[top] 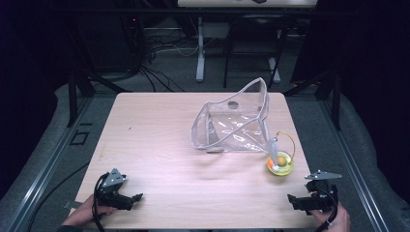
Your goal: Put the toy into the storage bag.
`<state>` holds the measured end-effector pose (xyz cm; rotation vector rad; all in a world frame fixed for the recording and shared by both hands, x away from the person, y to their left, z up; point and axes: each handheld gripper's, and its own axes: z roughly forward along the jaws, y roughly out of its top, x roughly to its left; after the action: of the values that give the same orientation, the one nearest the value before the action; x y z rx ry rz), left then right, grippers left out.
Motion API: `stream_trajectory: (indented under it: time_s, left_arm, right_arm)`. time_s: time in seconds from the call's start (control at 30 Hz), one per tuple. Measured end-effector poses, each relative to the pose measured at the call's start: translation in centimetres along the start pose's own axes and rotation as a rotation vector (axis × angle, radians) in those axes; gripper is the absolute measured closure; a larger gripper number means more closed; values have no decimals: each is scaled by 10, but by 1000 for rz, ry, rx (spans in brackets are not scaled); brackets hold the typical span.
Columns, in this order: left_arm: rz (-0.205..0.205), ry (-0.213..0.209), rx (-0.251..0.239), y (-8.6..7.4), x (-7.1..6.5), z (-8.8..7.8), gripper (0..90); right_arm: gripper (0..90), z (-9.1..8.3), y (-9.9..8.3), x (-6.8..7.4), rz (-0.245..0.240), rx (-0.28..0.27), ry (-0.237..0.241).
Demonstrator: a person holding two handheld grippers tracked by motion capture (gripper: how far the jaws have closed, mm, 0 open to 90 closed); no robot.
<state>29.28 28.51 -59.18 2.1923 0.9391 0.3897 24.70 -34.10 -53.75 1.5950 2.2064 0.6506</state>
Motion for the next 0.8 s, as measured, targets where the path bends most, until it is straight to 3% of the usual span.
stream_trajectory:
  time_s: [0.37,0.8]
  left_arm:
    - [-2,-1,-1,0,0,0,0]
    - [2,0,0,0,0,0,0]
  right_arm:
    - [0,6,1,3,-32,43,-3]
    - [0,4,14,6,-69,70,30]
